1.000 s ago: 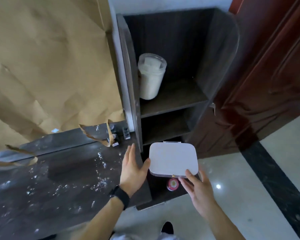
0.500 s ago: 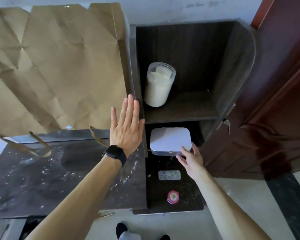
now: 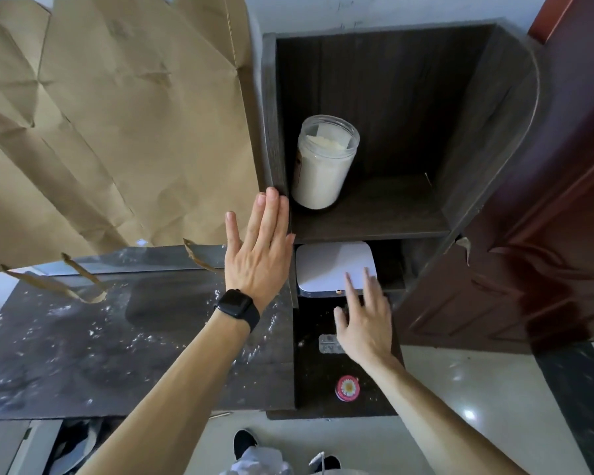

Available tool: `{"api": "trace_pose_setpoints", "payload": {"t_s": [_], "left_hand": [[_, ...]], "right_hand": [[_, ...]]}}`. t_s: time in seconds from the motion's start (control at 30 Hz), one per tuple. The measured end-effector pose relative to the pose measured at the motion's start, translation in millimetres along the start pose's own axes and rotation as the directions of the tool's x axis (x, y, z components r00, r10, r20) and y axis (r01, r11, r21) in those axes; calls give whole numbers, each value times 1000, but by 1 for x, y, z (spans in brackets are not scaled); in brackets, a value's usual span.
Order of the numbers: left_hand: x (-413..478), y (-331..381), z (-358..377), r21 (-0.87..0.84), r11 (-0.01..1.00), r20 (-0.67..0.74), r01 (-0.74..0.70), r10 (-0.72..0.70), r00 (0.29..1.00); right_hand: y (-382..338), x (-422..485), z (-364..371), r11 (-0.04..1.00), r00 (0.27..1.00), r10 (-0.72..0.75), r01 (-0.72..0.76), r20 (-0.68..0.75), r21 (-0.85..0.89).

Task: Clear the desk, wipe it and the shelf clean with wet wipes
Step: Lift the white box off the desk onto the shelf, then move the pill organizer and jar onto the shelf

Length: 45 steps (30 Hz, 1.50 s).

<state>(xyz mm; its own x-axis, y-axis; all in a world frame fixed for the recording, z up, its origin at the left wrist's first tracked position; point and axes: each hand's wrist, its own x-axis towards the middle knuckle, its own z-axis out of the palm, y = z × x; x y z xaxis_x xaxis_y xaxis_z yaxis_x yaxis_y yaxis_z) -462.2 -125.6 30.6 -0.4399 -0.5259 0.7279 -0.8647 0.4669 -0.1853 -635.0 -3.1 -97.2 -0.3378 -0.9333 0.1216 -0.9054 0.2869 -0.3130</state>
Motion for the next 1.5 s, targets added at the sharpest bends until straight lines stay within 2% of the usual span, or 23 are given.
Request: {"api": "trace_pose_setpoints", "payload": {"t_s": [0.03, 0.07, 0.13, 0.5, 0.63, 0.73, 0.83, 0.9, 1.0, 1.07, 1.17, 1.3, 1.4, 1.5], "left_hand": [[1, 1, 0, 3, 1000, -8, -7, 7, 1000], [1, 1, 0, 2, 1000, -11, -10, 10, 1000], [1, 0, 0, -2, 1000, -10, -13, 12, 1000], [6, 7, -4, -67, 997, 47, 34, -31, 998], [-8, 16, -11, -192, 976, 171, 100, -67, 983], [-44, 33, -13, -276, 943, 324, 188, -93, 942], [-96, 55, -5, -334, 905, 546, 264, -43, 837], [-127, 71, 1, -376, 868, 683, 324, 24, 730], [-155, 93, 13, -387, 854, 844, 349, 175, 507], [-170, 108, 34, -385, 872, 893, 302, 270, 359], [-188, 126, 76, -396, 898, 909, 193, 354, 219], [-207, 149, 127, -372, 922, 927, 110, 361, 104], [-215, 161, 156, -314, 943, 949, 107, 308, 68], [-220, 168, 177, -274, 962, 960, 24, 272, 61]], "right_hand": [[-3, -4, 6, 995, 995, -83, 86, 57, -52], [-5, -6, 14, 991, 988, -106, 114, 114, -67], [-12, -2, 24, 993, 981, -79, 93, 179, -72], [-13, 15, 18, 993, 962, -64, 89, 267, -83], [-19, 32, -6, 992, 957, -75, 100, 279, -77], [-7, 27, -20, 997, 976, -64, 54, 208, 52], [13, -14, -14, 983, 990, 18, -43, 141, 177], [30, -50, 5, 970, 966, 114, -158, 230, 183], [49, -96, 34, 950, 882, 224, -293, 414, 110], [57, -116, 56, 931, 803, 273, -358, 530, 63], [60, -128, 88, 890, 699, 317, -453, 641, 55], [66, -132, 117, 899, 721, 283, -429, 632, 86], [73, -132, 129, 934, 757, 252, -352, 602, 52], [77, -133, 137, 955, 779, 222, -294, 586, 29]]}}
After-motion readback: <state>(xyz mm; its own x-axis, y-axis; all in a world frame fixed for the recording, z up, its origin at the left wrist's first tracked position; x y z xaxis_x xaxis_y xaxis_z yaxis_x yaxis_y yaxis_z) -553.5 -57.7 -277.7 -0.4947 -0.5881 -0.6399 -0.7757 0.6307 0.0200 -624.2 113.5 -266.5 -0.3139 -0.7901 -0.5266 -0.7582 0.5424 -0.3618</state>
